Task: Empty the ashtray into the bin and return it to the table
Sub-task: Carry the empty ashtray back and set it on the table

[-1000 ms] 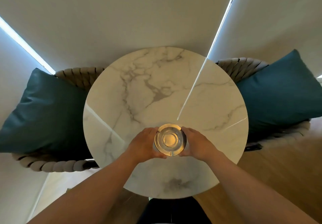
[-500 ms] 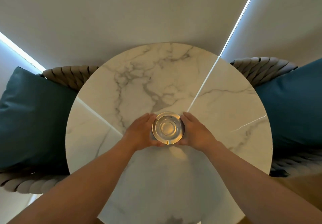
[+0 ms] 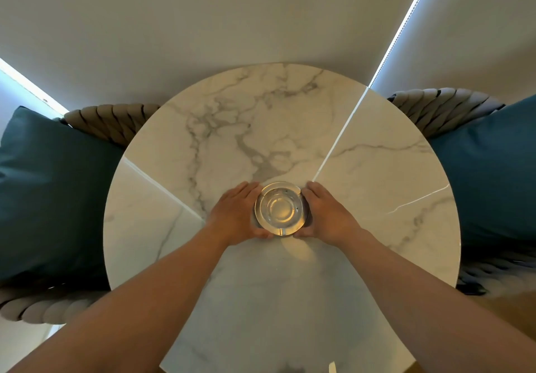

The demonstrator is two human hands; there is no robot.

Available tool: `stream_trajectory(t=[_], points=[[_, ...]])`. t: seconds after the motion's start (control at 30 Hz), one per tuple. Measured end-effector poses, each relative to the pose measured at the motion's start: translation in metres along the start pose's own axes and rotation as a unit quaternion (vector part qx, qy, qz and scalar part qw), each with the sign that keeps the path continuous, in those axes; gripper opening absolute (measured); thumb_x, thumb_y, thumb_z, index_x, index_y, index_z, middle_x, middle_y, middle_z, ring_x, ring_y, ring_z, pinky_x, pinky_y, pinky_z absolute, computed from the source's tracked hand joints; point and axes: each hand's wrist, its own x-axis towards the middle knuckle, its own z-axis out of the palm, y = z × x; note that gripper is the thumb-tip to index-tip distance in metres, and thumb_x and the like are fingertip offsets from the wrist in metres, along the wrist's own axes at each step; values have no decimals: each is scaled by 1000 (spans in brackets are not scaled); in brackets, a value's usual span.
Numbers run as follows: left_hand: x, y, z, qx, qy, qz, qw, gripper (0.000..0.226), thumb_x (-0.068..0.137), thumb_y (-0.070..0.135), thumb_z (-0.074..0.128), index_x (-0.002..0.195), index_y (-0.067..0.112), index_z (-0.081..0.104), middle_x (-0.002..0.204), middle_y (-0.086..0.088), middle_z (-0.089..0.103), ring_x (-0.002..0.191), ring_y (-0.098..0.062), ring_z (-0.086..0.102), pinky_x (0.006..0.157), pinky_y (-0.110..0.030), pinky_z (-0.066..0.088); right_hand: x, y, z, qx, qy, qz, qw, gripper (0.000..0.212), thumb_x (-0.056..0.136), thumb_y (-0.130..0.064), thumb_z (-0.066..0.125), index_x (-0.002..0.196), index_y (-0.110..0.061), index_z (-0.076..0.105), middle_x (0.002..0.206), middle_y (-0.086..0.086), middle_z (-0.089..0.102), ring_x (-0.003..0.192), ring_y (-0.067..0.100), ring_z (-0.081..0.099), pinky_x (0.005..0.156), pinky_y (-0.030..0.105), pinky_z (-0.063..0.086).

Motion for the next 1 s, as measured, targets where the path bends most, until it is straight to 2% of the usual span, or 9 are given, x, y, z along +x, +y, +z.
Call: stream_trajectory(t=[0.17,0.5,0.63,0.73,1.0], points=[[-1,-1,-1,-2,13,2,1000,122,54,77,72,153,25,25,159,10,29,148,-15,21,119,-37,24,2,-2,2,0,5,6,1000,101,56,-37,92,138,-5,42,148,11,33,142,23,27,108,33,35],[-3,-1,-5,-16,3,-8,1000,126,55,67,81,155,21,19,161,3,26,149,-15,20,119,-36,22,3,0,6,14,20,6,1000,110,52,-36,94,142,-6,37,144,9,37,137,22,29,106,31,33],[-4,0,-7,-34,13,-8,999,122,54,64,84,152,21,25,158,4,31,146,-15,26,118,-34,24,2,2,6,19,18,10,1000,112,53,-40,93,143,-6,36,147,9,34,140,20,25,107,27,28],[-4,1,-8,-39,17,-9,999,117,55,64,83,150,22,28,156,6,34,145,-15,29,117,-35,26,2,2,5,24,18,7,1000,106,56,-45,91,141,-5,40,146,10,36,139,22,29,107,26,27],[-2,4,-8,-34,26,-7,999,112,55,66,83,147,23,33,153,6,40,142,-16,33,115,-38,30,2,4,4,38,14,14,999,104,57,-41,92,141,-5,41,146,9,37,138,20,29,97,14,20]])
